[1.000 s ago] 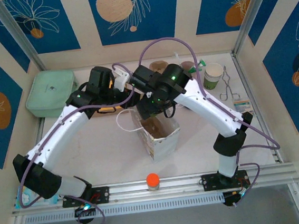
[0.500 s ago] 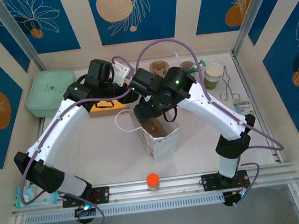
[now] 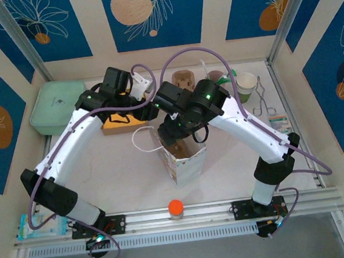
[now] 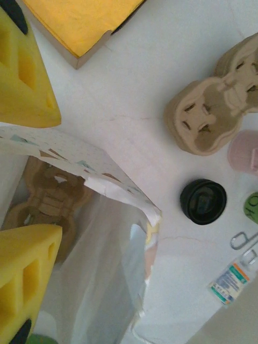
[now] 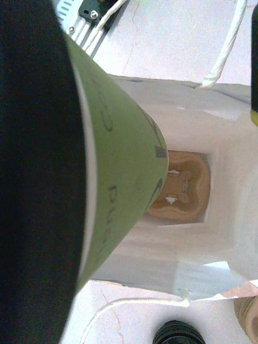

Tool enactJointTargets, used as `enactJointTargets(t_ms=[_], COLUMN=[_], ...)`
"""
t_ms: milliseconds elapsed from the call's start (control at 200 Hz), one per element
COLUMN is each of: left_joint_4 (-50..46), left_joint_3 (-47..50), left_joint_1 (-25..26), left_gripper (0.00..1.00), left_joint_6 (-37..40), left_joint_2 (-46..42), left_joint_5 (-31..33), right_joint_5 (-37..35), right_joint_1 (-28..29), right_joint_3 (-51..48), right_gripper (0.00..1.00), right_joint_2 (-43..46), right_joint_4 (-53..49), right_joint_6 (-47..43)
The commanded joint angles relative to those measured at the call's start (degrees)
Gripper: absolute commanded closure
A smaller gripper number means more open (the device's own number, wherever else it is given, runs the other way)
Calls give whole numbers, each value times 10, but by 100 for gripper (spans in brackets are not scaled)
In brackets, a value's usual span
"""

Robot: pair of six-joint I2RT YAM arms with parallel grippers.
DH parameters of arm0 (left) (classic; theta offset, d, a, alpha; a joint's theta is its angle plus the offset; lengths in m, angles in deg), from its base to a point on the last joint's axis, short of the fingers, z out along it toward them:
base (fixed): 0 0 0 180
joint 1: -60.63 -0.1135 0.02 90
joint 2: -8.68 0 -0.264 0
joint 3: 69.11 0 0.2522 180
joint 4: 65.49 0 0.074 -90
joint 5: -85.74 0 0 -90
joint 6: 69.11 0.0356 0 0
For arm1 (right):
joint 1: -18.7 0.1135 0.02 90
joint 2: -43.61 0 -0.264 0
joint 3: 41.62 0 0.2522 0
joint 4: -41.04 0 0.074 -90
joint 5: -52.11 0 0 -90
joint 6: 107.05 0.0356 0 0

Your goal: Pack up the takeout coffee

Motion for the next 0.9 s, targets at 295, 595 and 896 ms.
enactJointTargets(t_ms=[295,595,896], left_joint_4=[-18,-7,-2], left_joint_3=[8,15,14], left_joint_1=[-2,-3,-5], left_gripper=[58,75,78], left_joint_6=[22,16,6], left_joint_2=[-3,-1,2], left_joint_5=[-7,-7,-22], right_joint_5=[32,35,48], right_joint_1=[-3,-24,-21], right_joint_3=[-39,-94,-112], right_gripper=[52,53,56], right_joint_2=[12,33,50], right_joint_4=[-52,-32,-8], right_joint_6=[8,10,5])
